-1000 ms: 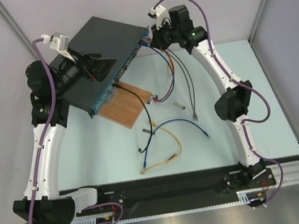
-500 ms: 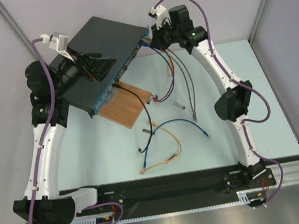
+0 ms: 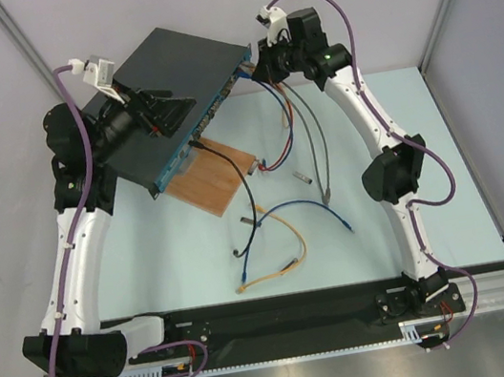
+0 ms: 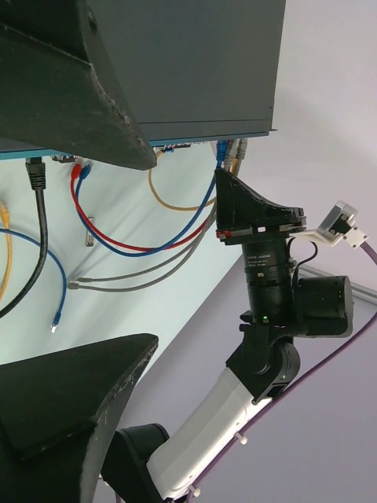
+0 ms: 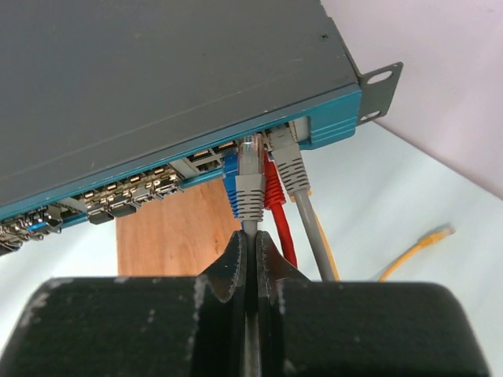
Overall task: Insert the plug into the switch port
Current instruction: Insert the connector into the switch port.
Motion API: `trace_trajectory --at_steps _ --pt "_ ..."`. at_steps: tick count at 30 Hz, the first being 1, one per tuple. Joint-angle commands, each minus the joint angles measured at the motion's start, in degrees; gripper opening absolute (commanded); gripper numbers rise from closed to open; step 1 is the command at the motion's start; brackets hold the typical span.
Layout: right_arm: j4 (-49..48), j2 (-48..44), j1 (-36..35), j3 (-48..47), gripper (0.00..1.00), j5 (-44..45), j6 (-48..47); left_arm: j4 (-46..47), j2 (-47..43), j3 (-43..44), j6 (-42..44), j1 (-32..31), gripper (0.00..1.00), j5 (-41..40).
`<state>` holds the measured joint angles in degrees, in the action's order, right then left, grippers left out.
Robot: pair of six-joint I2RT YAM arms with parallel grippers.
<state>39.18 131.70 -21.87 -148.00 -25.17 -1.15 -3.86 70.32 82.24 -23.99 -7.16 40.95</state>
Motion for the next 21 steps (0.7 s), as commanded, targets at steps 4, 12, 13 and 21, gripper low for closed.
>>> trace_trajectory --at_steps 4,12,13,21 --pt "-6.57 2.24 0.33 -2.55 0.00 -0.14 4.32 2.89 -1.51 -0.15 -0.89 0.65 0.90 1.15" --pt "-13.15 2.51 0.25 -2.29 0.00 1.79 1.24 2.45 -1.86 -0.67 -0.62 0.83 0.89 0.89" --pt "-13.95 2.42 0.16 -2.29 0.00 2.14 1.32 2.36 -1.86 -0.67 -0.62 0.92 0.89 0.97" --pt "-19.49 1.81 -1.69 -1.59 0.01 3.55 -6.76 2.10 -1.95 -0.85 -0.27 1.27 0.89 1.06"
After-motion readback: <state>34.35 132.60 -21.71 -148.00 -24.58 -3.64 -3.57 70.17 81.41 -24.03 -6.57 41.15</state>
